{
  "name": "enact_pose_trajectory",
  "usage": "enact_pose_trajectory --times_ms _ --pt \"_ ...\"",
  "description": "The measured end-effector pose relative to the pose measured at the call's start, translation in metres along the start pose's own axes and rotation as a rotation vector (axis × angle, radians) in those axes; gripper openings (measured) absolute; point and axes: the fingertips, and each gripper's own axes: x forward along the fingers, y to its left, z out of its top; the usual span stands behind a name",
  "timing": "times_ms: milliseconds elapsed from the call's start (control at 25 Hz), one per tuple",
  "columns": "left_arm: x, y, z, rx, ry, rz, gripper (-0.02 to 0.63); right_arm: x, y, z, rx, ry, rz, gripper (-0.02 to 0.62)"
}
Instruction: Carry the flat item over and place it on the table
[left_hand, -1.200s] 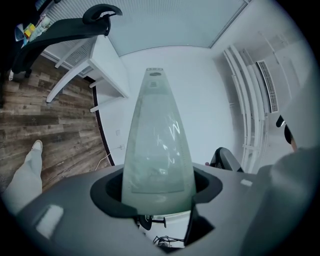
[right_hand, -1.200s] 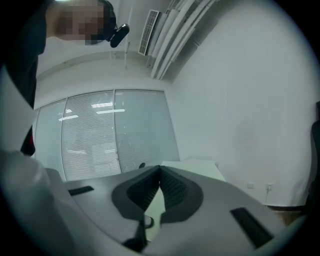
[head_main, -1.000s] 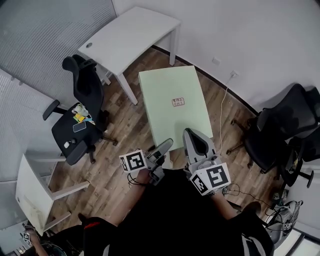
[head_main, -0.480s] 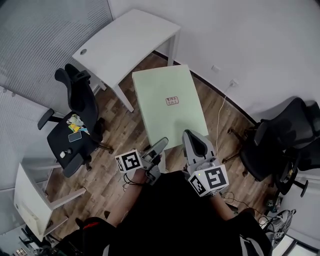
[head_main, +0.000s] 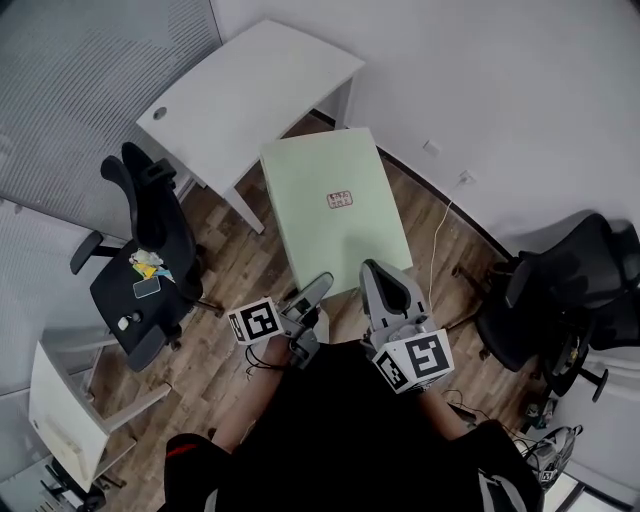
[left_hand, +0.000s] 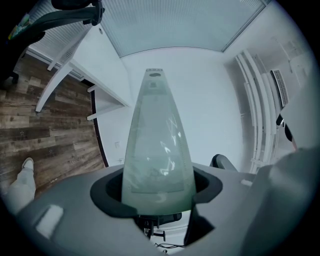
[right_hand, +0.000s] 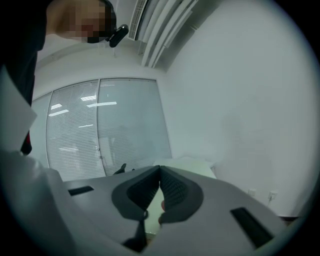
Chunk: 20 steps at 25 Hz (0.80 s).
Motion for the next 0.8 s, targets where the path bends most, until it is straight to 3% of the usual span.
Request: enact_pose_trajectory --times_ms 440,800 --pt "0.026 0.002 0.08 0.031 0.006 -0.029 0.281 0.079 -0.008 0.024 -0.016 -0.024 -0.007 0.002" --pt "0.027 0.011 0.116 0.03 -0.005 -0.013 0.281 0.122 -0.004 0.03 -0.016 -0.02 0.018 0.002"
